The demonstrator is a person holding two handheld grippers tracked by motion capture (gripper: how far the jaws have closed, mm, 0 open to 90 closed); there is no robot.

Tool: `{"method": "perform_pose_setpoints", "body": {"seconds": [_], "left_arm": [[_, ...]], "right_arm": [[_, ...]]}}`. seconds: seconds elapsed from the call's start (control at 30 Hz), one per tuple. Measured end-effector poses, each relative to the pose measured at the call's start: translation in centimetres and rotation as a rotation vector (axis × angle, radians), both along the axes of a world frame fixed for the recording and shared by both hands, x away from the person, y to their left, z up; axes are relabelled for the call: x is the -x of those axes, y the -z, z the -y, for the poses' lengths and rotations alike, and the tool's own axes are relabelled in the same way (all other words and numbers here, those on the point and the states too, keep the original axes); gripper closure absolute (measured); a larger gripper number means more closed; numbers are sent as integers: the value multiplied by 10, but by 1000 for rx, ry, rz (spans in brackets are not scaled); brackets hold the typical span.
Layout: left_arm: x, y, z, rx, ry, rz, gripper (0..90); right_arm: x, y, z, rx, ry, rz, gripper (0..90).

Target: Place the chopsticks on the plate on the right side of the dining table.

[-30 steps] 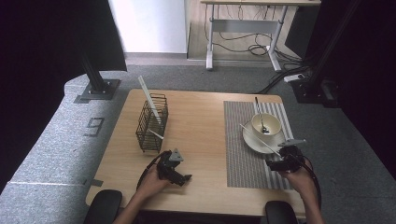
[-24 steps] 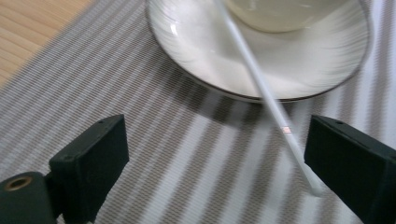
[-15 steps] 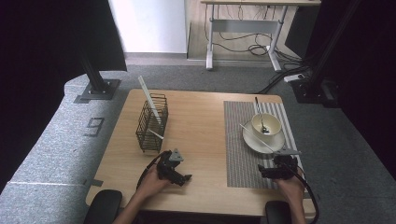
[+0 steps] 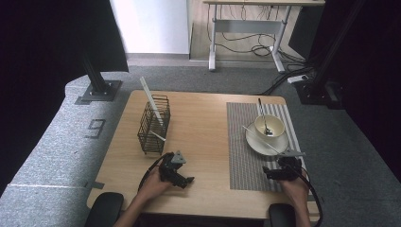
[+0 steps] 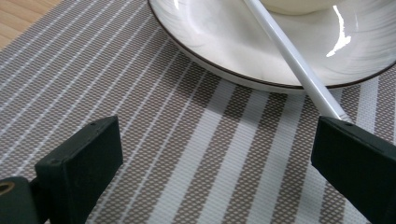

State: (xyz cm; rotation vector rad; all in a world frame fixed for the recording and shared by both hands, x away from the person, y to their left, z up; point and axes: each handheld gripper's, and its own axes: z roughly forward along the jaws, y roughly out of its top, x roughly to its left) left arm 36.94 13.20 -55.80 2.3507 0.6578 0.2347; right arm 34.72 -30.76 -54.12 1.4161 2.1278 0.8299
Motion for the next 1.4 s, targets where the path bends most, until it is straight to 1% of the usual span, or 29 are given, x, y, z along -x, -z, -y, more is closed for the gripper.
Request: {"method": "perform_pose_setpoints", "body": {"seconds": [0.07,0.37,0.43,0.53,0.73,0.93,1.03,1.13,1.4], "left_arm": [[0,0,0,0,1,0,0],[0,0,0,1,4,0,0],[0,0,0,1,5,0,0],[-1,0,0,1,6,0,0],[-1,0,0,0,6,0,0],[-1,0,0,0,7,0,0],[-1,0,0,0,8,0,0],[-1,0,0,0,8,0,0],[-1,0,0,-1,9,0,0]], "right_arm": [[-3,0,3,9,1,5,15],[-14,2,11,-10,4,5,21],[-16,1,13,-4,10,11,21],[-20,0,16,-21,15,11,21],[-28,-1,21,-34,28,5,17],[-33,-2,26,-71,41,1,16],[-36,-3,28,-100,43,1,14],[-39,-5,28,-114,48,1,13],[-48,-8,25,-101,68,10,13]]}}
